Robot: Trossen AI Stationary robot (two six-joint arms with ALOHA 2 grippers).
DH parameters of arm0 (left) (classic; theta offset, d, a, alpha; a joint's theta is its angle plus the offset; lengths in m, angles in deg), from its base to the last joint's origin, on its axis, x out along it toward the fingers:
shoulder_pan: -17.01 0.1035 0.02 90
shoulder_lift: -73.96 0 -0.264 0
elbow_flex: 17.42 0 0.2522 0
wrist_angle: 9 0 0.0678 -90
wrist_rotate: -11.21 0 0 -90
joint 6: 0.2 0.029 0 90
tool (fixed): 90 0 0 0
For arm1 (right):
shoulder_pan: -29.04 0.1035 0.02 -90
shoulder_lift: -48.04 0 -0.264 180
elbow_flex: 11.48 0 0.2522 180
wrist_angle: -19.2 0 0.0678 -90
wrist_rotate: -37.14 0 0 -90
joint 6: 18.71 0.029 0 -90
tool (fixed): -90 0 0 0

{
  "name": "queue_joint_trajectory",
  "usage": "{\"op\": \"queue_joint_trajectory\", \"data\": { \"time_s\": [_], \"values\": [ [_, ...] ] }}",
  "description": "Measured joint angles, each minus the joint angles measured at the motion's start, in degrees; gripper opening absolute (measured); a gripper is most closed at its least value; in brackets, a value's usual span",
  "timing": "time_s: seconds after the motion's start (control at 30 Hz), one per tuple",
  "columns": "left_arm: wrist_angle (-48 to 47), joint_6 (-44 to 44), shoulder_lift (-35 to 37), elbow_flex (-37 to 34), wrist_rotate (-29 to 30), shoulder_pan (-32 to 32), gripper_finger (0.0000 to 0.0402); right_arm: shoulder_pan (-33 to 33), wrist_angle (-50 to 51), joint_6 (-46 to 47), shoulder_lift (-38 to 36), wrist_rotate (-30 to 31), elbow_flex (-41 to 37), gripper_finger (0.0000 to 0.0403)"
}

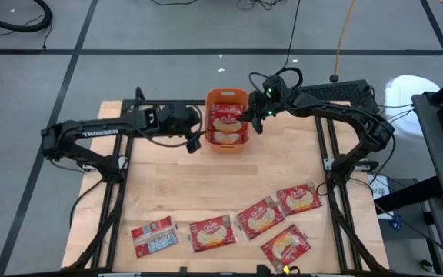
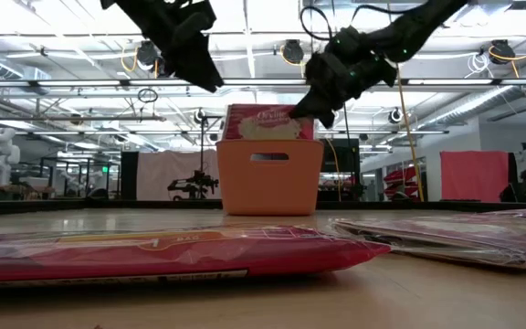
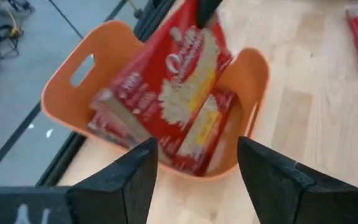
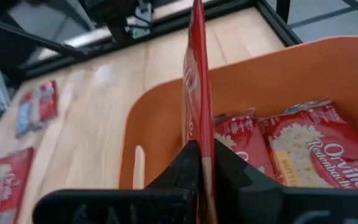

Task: Sort popcorn bags into baskets
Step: Put the red popcorn bag into the orange bin

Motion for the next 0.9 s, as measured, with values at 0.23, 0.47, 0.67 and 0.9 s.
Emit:
{"op": "queue_joint_trajectory", "data": {
  "time_s": [0.23,0.47,0.67,0.9],
  "values": [
    [8.68,-1.12,-0.04,-3.90,0.00,-2.28,0.0219,-2.06,-2.97,0.77,0.00,-3.01,-2.32,0.0010],
    [14.79,-1.07,-0.07,-5.73,0.04,-3.14,0.0218,-2.12,-4.65,1.13,0.28,-2.75,-4.26,0.0010],
    [14.90,-1.58,-0.07,-5.73,0.01,-3.31,0.0218,-2.12,-5.90,1.80,1.30,-2.72,-5.32,0.0010],
    [15.00,-1.87,-0.07,-5.73,0.04,-3.51,0.0218,-1.60,-6.63,-1.57,1.55,-2.61,-5.31,0.0029]
  ]
}}
